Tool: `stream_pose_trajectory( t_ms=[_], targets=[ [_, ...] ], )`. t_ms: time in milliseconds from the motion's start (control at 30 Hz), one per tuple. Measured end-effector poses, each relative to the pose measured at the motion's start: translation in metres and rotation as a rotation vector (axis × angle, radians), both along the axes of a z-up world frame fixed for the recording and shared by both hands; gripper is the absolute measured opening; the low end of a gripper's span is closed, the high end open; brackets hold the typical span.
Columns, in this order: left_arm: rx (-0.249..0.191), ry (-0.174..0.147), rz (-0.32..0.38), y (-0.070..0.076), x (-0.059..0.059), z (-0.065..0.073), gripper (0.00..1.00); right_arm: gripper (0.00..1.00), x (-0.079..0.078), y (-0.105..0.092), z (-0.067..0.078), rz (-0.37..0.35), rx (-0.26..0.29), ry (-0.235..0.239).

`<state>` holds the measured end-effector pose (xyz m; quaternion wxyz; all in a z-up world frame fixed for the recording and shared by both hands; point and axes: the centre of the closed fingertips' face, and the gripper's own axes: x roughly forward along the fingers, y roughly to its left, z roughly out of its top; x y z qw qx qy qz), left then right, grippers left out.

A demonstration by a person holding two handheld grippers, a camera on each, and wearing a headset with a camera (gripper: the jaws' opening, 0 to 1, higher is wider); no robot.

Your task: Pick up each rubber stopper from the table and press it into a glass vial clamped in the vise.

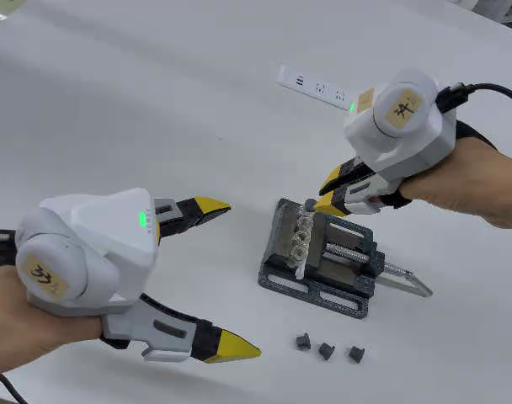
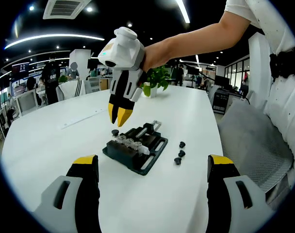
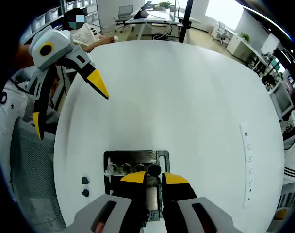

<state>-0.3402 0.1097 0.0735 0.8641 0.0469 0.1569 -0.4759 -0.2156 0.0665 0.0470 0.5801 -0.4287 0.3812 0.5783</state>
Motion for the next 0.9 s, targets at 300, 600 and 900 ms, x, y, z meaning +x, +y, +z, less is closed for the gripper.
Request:
stream_pose_trajectory(
  t_ms=[300, 600, 900],
  targets=[
    [0.013, -0.004, -0.017, -0.005, -0.003, 0.003, 0.92, 0.14, -0.011, -0.013, 0.017, -0.057, 0.075, -0.018],
    [0.036, -0.002, -0.05, -0.014, -0.009, 0.004, 0.9, 0.2, -0.024, -0.039, 0.039, -0.158, 0.177, -0.039],
    [0.046, 0.012, -0.063, -0.022, -0.017, 0.002, 0.86, 0.28, -0.046, -0.071, 0.051, -0.251, 0.256, -0.055]
  ],
)
